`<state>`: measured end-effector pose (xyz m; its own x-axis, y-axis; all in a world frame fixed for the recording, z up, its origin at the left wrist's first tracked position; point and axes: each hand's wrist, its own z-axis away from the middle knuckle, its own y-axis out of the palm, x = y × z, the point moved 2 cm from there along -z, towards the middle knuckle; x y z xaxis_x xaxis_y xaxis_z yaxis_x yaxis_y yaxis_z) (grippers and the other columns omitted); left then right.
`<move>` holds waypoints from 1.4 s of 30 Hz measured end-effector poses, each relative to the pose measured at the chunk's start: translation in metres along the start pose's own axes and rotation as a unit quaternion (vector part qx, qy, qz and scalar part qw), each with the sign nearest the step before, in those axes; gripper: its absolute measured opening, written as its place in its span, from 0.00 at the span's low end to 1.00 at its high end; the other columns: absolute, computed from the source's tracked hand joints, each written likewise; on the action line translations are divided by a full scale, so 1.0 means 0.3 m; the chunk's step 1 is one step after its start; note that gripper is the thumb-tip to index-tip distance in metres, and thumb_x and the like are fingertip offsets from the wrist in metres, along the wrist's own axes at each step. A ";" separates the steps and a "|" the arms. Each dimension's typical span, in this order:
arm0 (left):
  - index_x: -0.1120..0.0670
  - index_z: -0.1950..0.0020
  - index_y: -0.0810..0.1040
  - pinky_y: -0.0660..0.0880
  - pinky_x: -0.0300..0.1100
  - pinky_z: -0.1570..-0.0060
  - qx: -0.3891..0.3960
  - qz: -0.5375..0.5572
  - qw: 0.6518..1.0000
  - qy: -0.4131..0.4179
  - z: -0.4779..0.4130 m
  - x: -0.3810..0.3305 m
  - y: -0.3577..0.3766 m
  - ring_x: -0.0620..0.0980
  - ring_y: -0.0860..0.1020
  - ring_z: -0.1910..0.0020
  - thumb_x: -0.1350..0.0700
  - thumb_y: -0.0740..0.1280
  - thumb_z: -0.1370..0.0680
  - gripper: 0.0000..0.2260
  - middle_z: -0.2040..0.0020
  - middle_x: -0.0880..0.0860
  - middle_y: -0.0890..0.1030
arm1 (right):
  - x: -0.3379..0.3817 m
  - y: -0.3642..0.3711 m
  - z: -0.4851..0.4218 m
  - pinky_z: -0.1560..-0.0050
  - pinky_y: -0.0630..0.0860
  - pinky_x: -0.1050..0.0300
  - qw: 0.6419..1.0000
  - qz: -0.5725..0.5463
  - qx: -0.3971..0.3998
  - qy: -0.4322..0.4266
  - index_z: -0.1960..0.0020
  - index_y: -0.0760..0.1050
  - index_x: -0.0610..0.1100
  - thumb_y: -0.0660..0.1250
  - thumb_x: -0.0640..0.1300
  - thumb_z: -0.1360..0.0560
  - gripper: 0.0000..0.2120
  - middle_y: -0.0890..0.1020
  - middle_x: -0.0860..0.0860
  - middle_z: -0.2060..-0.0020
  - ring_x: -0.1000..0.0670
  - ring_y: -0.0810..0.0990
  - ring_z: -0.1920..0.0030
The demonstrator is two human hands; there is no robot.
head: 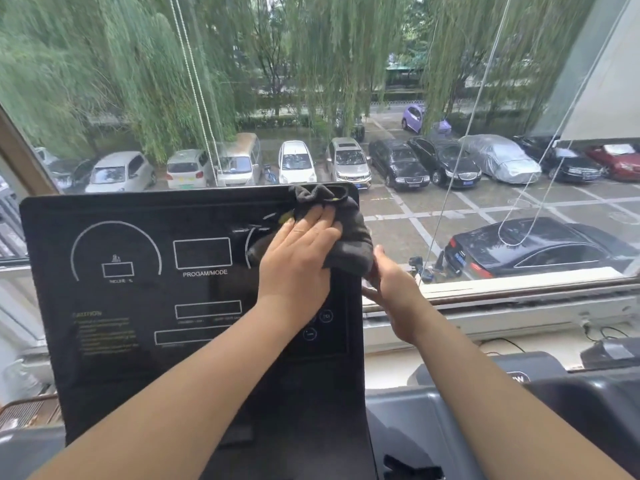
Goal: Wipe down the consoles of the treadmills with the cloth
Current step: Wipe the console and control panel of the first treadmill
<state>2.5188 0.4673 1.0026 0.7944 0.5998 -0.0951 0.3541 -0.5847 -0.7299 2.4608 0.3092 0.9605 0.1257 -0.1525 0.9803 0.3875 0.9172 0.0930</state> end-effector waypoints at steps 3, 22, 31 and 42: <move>0.53 0.35 0.82 0.69 0.52 0.26 0.034 0.014 0.996 0.085 0.111 -0.019 0.050 0.50 0.73 0.25 0.65 0.70 0.28 0.22 0.29 0.51 0.79 | -0.016 0.006 0.011 0.33 0.77 0.49 1.000 0.004 0.008 -0.008 0.36 0.81 0.50 0.52 0.53 0.13 0.20 0.87 0.48 0.42 0.46 0.83 0.37; 0.52 0.39 0.83 0.75 0.49 0.35 0.076 -0.044 0.963 0.256 0.231 0.050 0.036 0.51 0.77 0.30 0.63 0.59 0.21 0.17 0.33 0.49 0.82 | -0.293 -0.037 0.121 0.41 0.78 0.50 0.995 0.045 -0.048 0.076 0.40 0.80 0.50 0.53 0.48 0.13 0.16 0.86 0.46 0.42 0.48 0.84 0.44; 0.52 0.39 0.83 0.74 0.49 0.35 0.075 0.017 0.994 0.083 0.298 -0.022 0.086 0.52 0.79 0.32 0.65 0.64 0.27 0.19 0.36 0.49 0.83 | -0.380 -0.004 0.169 0.25 0.69 0.49 0.996 -0.009 -0.041 0.079 0.31 0.78 0.54 0.48 0.62 0.14 0.25 0.84 0.55 0.36 0.54 0.79 0.32; 0.55 0.40 0.83 0.75 0.52 0.36 0.044 -0.010 0.996 0.082 0.280 0.010 0.059 0.53 0.79 0.32 0.64 0.58 0.25 0.20 0.35 0.51 0.83 | -0.378 0.019 0.177 0.23 0.66 0.46 0.995 0.076 -0.052 0.047 0.28 0.71 0.66 0.55 0.56 0.16 0.18 0.77 0.63 0.30 0.57 0.72 0.27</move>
<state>2.4861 0.5047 0.9326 0.8602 0.5093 0.0260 0.3311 -0.5190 -0.7881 2.4002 0.3514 0.8591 0.2733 -0.0542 0.9604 0.4499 0.8897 -0.0778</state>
